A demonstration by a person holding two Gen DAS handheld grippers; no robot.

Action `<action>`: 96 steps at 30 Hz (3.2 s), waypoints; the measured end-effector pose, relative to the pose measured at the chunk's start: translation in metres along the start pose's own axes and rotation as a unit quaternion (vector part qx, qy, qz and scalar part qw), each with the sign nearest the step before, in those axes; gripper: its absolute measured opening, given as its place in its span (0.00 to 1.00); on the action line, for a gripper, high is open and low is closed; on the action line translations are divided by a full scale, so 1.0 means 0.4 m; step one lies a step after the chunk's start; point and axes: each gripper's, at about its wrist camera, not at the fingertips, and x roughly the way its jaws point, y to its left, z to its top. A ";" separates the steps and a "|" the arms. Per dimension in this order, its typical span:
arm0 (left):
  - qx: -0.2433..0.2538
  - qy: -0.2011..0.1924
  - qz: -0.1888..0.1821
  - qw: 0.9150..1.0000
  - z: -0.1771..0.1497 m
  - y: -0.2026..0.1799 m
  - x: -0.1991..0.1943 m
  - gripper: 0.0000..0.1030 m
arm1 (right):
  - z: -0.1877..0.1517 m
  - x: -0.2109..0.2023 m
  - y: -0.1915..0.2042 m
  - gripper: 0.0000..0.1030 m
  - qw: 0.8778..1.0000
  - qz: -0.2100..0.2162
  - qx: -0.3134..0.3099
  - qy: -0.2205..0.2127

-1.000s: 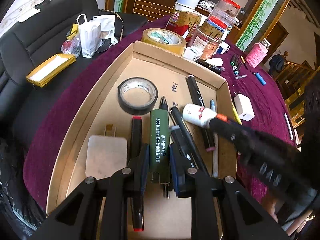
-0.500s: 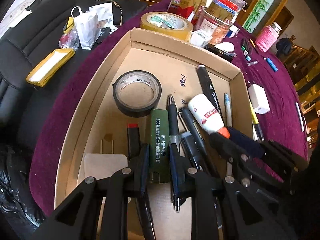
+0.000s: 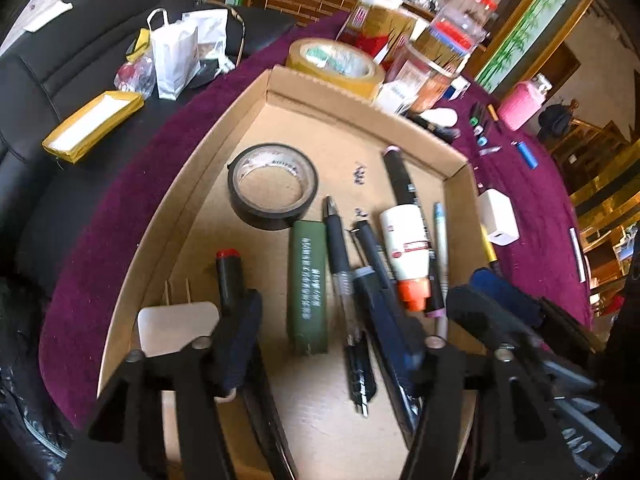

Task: Organize rigid objects
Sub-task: 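Open both tools to release the bottle and cylinder in the tray, then grasp the white charger with the right tool while the left tool approaches the pens, then lift the white charger with the right tool while the left tool grasps the yellow pen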

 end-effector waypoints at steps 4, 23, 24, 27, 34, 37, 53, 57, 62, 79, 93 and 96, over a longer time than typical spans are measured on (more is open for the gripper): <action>0.004 -0.025 -0.013 1.000 -0.023 -0.036 -0.048 0.62 | -0.002 -0.067 -0.026 0.57 0.999 0.030 0.021 -0.024; 0.076 -0.073 -0.019 0.994 -0.137 -0.355 -0.136 0.69 | -0.129 -0.260 -0.336 0.58 0.993 0.052 0.105 -0.022; 0.080 -0.070 -0.019 0.994 -0.143 -0.371 -0.129 0.69 | -0.133 -0.267 -0.352 0.58 0.993 0.047 0.105 -0.022; 0.090 -0.064 -0.013 0.994 -0.158 -0.401 -0.110 0.69 | -0.145 -0.279 -0.411 0.57 0.993 0.028 0.117 -0.018; 0.095 -0.050 -0.018 0.994 -0.162 -0.425 -0.077 0.69 | -0.136 -0.273 -0.466 0.57 0.992 0.016 0.126 -0.009; 0.094 -0.051 -0.015 0.994 -0.162 -0.422 -0.077 0.69 | -0.113 -0.253 -0.462 0.57 0.993 0.013 0.121 -0.002; 0.074 -0.060 -0.027 0.995 -0.144 -0.338 -0.097 0.69 | 0.086 -0.056 -0.427 0.58 0.990 -0.054 0.124 0.042; 0.067 -0.059 -0.033 0.996 -0.137 -0.320 -0.094 0.69 | 0.121 0.005 -0.418 0.58 0.988 -0.085 0.114 0.063; 0.063 -0.053 -0.035 0.996 -0.130 -0.310 -0.089 0.69 | 0.135 0.048 -0.400 0.57 0.984 -0.143 0.086 0.064; 0.099 -0.015 -0.020 0.995 -0.067 -0.455 0.010 0.69 | -0.002 -0.177 -0.548 0.49 0.986 -0.095 0.137 -0.002; 0.079 0.060 0.082 0.992 0.062 -0.504 0.220 0.45 | -0.012 -0.186 -0.580 0.49 0.986 -0.088 0.140 0.002; 0.078 0.063 0.092 0.991 0.063 -0.502 0.235 0.45 | -0.015 -0.178 -0.574 0.49 0.986 -0.096 0.135 0.009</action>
